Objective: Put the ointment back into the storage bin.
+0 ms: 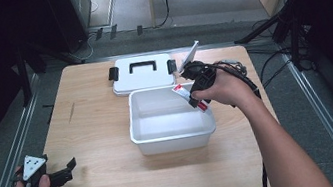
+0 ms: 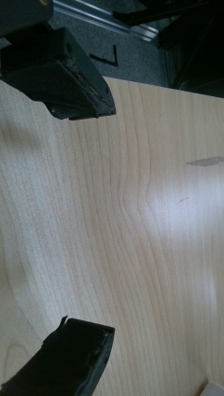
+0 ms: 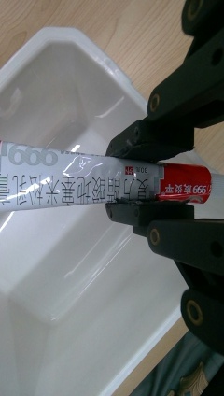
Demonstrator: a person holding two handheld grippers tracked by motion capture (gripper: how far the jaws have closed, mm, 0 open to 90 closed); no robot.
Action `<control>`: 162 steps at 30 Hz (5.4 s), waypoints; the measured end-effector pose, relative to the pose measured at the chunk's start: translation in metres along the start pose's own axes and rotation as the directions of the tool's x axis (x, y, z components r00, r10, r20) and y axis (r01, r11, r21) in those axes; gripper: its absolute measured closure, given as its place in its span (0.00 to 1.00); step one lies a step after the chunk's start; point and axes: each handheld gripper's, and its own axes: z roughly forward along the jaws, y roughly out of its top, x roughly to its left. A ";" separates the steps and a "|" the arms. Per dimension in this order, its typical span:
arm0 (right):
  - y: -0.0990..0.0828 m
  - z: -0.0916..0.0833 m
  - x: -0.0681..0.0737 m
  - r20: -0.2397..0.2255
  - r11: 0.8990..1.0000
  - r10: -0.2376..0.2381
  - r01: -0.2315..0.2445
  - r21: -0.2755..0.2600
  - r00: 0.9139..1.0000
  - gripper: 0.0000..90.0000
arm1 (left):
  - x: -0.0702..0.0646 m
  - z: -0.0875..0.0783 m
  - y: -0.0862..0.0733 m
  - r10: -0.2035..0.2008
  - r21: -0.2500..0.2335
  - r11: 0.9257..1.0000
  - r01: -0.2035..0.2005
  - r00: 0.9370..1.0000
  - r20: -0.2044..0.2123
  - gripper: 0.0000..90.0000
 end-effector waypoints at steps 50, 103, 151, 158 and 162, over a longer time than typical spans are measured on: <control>0.008 0.066 0.002 0.072 0.996 -0.072 0.069 0.055 0.995 0.79 | 0.001 0.000 0.000 -0.004 0.005 1.000 0.004 1.000 0.002 0.00; -0.008 0.039 0.020 0.102 0.973 -0.230 0.232 -0.007 0.968 0.23 | 0.000 0.000 0.000 0.003 0.008 1.000 -0.003 1.000 -0.002 0.00; -0.100 -0.004 -0.047 0.182 0.979 -0.002 0.038 -0.198 0.983 0.08 | 0.000 0.001 0.000 0.004 0.019 1.000 -0.005 1.000 0.010 0.00; -0.121 0.010 -0.058 0.173 0.961 0.059 -0.009 -0.277 0.983 0.08 | 0.000 0.001 0.000 0.007 0.019 1.000 -0.007 1.000 0.008 0.00; -0.136 0.025 -0.064 0.166 0.941 0.113 -0.052 -0.335 0.980 0.08 | 0.001 0.000 0.000 0.004 0.017 1.000 -0.004 1.000 0.008 0.00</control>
